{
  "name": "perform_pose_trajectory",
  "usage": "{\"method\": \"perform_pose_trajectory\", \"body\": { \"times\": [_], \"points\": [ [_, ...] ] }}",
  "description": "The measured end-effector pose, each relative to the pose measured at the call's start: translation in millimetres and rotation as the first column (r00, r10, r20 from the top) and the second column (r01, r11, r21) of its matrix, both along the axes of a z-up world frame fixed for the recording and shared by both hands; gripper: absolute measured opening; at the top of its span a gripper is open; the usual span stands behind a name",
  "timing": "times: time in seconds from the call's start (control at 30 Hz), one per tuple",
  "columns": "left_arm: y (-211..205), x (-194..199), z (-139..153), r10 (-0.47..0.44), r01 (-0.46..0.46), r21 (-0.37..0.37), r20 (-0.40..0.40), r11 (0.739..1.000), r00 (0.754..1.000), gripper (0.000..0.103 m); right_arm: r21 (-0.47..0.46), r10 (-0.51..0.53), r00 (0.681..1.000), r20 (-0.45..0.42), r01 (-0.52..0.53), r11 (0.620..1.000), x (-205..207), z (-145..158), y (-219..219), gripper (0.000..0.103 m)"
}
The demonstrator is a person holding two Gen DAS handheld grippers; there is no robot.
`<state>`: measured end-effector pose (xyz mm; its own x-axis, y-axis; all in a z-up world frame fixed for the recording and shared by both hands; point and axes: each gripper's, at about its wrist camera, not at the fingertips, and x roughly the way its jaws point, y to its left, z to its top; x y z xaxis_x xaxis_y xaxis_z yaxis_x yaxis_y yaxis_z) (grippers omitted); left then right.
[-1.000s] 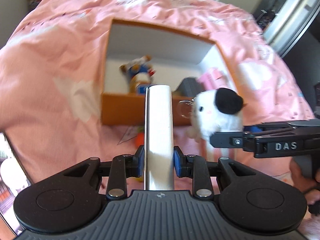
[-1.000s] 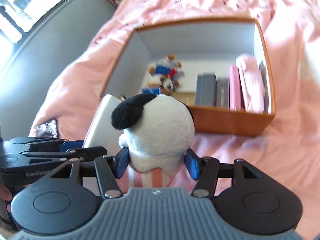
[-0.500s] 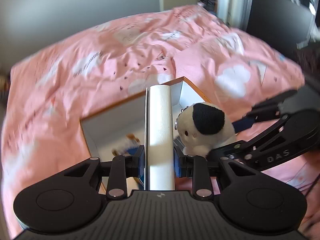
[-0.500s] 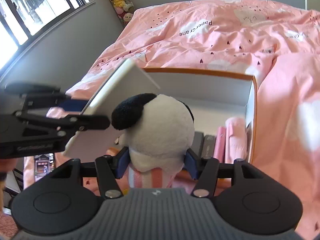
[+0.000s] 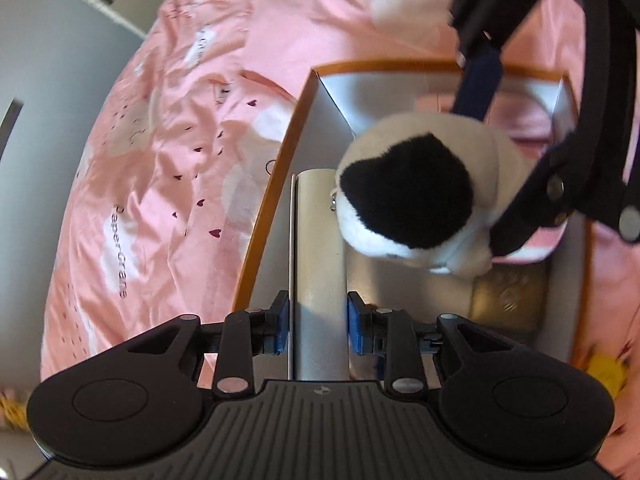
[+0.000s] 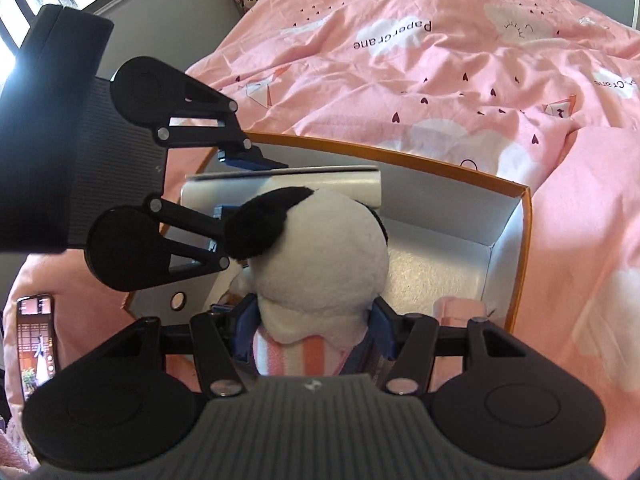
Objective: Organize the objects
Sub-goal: 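Carry the plush keychain and white box over into the box, then release the white box inside the box with the left tool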
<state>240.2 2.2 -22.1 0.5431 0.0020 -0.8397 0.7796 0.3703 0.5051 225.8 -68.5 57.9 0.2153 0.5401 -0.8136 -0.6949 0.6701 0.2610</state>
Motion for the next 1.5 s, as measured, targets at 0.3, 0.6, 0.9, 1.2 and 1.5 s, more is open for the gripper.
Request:
{"method": "perform_pose_trajectory", "body": {
  "times": [0.3, 0.6, 0.9, 1.2, 1.5],
  "points": [
    [25, 32, -28, -0.072, 0.076, 0.061, -0.072, 0.995, 0.995, 0.034, 0.017, -0.010, 0.993, -0.114, 0.012, 1.000, 38, -27, 23, 0.060],
    [32, 30, -33, -0.035, 0.036, 0.094, -0.009, 0.995, 0.999, 0.038, 0.024, -0.029, 0.992, -0.124, 0.032, 0.999, 38, -29, 28, 0.060],
    [69, 17, 42, 0.204, -0.211, -0.215, -0.054, 0.954, 0.977, 0.044, 0.209, 0.024, 0.975, -0.220, 0.023, 0.978, 16, -13, 34, 0.060],
    [124, 8, 68, 0.568, -0.583, -0.349, -0.155, 0.734, 0.808, 0.045, 0.298, 0.050, 0.923, -0.382, 0.072, 0.952, 10, -49, 73, 0.060],
    [136, -1, 52, 0.625, -0.662, -0.373, -0.231, 0.651, 0.745, 0.047, 0.184, 0.043, 0.930, -0.364, 0.026, 0.983, -3, -69, 107, 0.060]
  ]
}}
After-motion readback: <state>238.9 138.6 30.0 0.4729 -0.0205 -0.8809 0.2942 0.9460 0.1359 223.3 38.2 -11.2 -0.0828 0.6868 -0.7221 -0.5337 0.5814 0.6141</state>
